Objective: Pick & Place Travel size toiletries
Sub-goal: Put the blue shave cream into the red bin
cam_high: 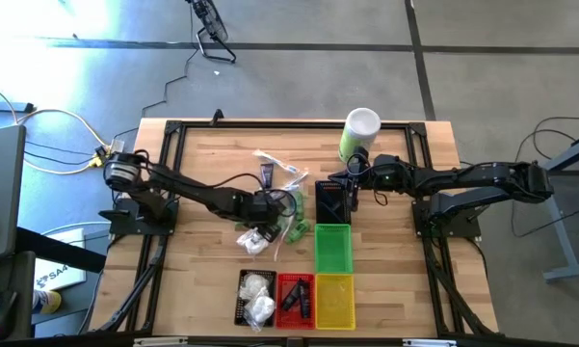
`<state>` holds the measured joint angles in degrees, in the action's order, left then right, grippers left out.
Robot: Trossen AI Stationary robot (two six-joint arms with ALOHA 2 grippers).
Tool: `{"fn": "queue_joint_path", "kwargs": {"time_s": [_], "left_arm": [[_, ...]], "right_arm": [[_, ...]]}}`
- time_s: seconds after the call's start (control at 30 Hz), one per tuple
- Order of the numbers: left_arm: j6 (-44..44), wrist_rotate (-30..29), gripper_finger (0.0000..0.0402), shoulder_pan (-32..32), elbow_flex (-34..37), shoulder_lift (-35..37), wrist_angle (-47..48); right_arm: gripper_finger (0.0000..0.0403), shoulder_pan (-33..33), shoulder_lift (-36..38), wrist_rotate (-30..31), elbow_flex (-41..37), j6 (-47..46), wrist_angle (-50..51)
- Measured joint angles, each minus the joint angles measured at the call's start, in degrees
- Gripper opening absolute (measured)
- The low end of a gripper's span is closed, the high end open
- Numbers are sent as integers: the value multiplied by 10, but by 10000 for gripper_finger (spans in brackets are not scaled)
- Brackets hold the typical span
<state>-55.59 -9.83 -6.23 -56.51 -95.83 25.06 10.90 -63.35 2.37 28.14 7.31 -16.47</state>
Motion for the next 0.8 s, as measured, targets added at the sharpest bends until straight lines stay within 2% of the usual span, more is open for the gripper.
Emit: {"fn": "queue_joint_path", "kwargs": {"time_s": [0.47,0.7,0.8], "left_arm": [[84,-64,137,1,0,96,4],[144,-151,137,1,-1,145,-1],[180,-192,137,1,-1,158,-32]], "right_arm": [[8,0,0,-1,0,0,-18],[8,0,0,-58,0,-20,-72],[8,0,0,-76,0,-36,-99]]}}
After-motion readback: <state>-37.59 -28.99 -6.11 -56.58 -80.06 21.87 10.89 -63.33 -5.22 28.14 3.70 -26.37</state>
